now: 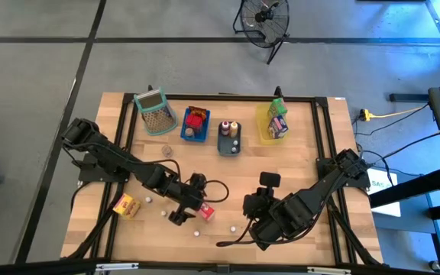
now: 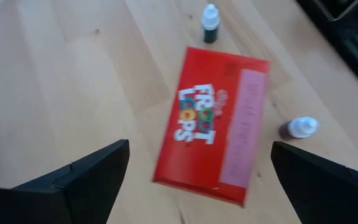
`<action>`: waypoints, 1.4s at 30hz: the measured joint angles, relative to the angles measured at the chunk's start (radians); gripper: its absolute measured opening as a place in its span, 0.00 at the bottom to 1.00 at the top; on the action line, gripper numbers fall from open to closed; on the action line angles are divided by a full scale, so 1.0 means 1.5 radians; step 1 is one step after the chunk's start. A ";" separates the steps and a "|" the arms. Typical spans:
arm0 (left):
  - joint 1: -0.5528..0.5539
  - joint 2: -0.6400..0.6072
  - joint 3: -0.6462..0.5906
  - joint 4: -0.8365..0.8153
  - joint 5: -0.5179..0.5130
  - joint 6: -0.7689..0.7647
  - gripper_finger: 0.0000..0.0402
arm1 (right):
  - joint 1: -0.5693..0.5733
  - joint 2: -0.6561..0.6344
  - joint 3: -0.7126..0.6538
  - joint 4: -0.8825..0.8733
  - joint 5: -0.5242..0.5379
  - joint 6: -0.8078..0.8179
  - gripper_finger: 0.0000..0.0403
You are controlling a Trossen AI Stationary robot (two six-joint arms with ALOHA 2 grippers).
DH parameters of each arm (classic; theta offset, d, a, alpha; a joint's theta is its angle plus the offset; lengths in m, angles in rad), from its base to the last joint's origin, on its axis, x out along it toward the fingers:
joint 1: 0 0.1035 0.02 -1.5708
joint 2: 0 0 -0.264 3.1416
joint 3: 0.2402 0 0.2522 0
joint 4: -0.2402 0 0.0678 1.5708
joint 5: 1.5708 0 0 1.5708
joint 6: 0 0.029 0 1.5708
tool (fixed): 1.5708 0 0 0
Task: Pick & Place Kitchen Items
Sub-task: Put the red cereal box into the yellow bin
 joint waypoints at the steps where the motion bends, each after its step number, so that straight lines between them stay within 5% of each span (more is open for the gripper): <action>1: 0.000 0.000 0.000 0.000 0.009 -0.001 0.97 | 0.000 0.000 0.000 0.000 0.000 0.000 0.26; 42: 0.030 0.060 0.000 0.021 0.045 0.045 0.97 | 0.000 0.000 0.000 0.000 0.002 -0.001 0.26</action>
